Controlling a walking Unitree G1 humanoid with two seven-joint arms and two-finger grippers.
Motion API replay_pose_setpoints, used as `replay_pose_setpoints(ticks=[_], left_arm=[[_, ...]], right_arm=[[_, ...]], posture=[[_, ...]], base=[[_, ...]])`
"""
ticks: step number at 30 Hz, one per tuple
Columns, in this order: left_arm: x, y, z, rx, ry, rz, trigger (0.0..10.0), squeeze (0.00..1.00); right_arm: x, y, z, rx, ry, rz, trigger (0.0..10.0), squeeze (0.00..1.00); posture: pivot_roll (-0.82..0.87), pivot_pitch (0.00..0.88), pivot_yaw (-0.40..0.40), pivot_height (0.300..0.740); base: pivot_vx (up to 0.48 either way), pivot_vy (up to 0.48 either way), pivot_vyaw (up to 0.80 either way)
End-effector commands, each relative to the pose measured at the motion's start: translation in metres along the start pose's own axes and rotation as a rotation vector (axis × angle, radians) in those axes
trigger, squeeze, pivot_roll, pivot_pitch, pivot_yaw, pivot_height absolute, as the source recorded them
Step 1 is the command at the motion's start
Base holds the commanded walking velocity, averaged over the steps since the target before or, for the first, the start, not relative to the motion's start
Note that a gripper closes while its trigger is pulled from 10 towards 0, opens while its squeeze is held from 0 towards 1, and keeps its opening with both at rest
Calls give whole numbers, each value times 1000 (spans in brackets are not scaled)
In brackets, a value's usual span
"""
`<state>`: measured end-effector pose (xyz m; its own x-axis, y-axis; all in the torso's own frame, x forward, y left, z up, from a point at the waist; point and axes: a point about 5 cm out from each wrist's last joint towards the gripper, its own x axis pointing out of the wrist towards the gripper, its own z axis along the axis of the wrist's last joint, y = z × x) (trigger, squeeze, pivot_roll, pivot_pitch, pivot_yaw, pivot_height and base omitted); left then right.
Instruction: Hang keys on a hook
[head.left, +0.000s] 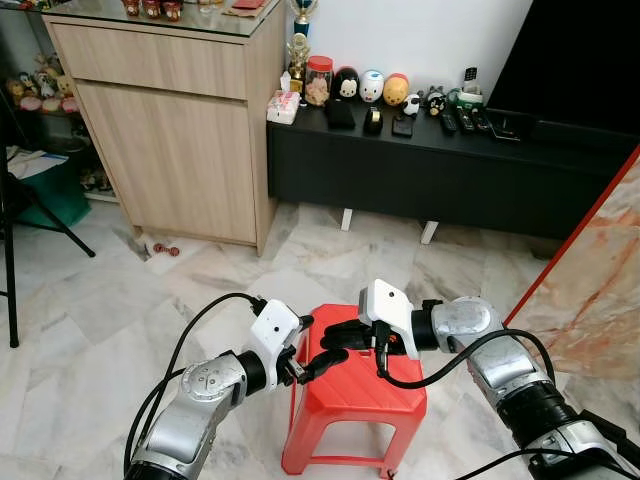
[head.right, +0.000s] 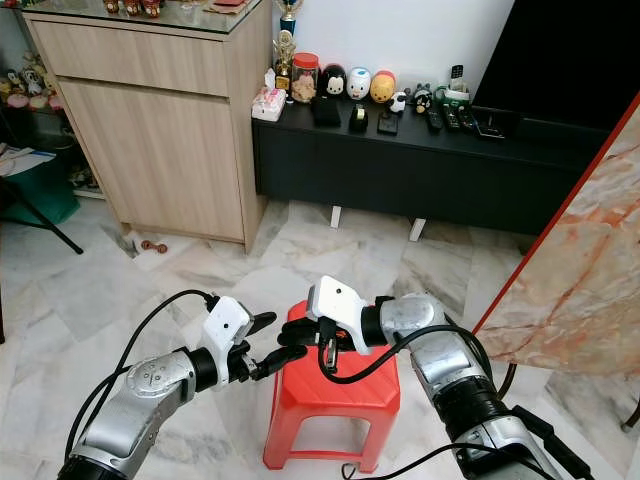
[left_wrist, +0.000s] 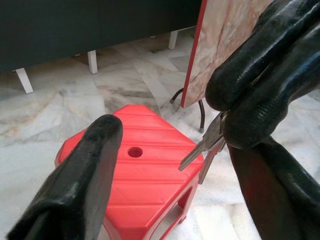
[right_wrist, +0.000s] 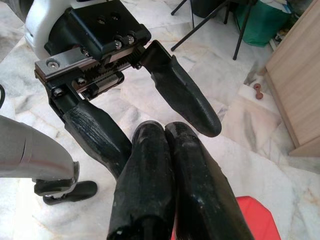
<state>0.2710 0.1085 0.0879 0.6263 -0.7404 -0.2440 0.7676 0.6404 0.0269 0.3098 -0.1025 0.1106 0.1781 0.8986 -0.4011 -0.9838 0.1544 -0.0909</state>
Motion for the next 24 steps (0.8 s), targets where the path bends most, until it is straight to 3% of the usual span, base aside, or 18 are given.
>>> replay_pose_setpoints(ticks=[1, 24], left_arm=[[3, -2, 3, 8, -7, -17, 0, 0], [-1, -1, 1, -21, -13, -21, 0, 0]], right_arm=[[-3, -4, 7, -22, -12, -6, 10000, 0], [-1, -5, 8, -24, -18, -14, 10000, 0]], posture=[[125, 0, -146, 740], [127, 0, -143, 740]], base=[[0, 0, 0], [0, 0, 0]])
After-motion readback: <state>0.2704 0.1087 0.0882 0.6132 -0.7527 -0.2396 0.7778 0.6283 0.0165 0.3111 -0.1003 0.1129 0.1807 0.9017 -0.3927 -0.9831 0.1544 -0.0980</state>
